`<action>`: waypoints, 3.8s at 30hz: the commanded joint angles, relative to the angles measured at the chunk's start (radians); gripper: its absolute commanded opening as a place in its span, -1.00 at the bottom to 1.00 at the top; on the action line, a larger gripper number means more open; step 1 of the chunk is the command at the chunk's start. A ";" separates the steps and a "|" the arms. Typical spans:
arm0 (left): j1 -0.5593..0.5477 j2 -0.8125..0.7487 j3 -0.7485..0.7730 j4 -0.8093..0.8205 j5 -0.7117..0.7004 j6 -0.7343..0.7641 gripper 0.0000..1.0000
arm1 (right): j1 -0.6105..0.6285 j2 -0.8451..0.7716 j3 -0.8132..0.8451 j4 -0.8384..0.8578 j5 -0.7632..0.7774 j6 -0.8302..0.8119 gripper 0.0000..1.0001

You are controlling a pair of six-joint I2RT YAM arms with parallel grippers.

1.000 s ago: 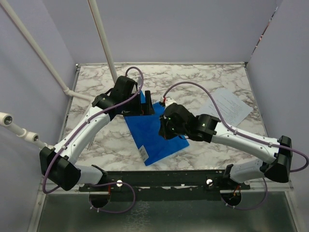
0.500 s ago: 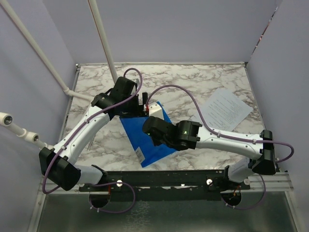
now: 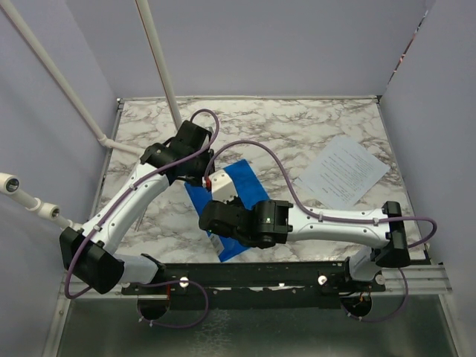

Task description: Put the files into the folder

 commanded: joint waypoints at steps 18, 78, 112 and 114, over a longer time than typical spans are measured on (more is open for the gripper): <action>0.003 -0.062 -0.035 0.039 -0.027 -0.005 -1.00 | 0.087 -0.289 -0.175 0.145 -0.041 0.039 0.23; 0.214 -0.359 -0.761 0.787 0.223 -0.331 -1.00 | -0.337 -0.286 -0.784 0.499 -0.376 0.184 0.99; 0.216 -0.316 -0.628 0.380 -0.087 -0.227 0.87 | -0.352 -0.021 -0.860 0.466 -0.294 0.217 0.99; 0.215 -0.307 -0.606 0.368 -0.089 -0.216 0.87 | -0.352 -0.008 -0.853 0.459 -0.286 0.212 0.99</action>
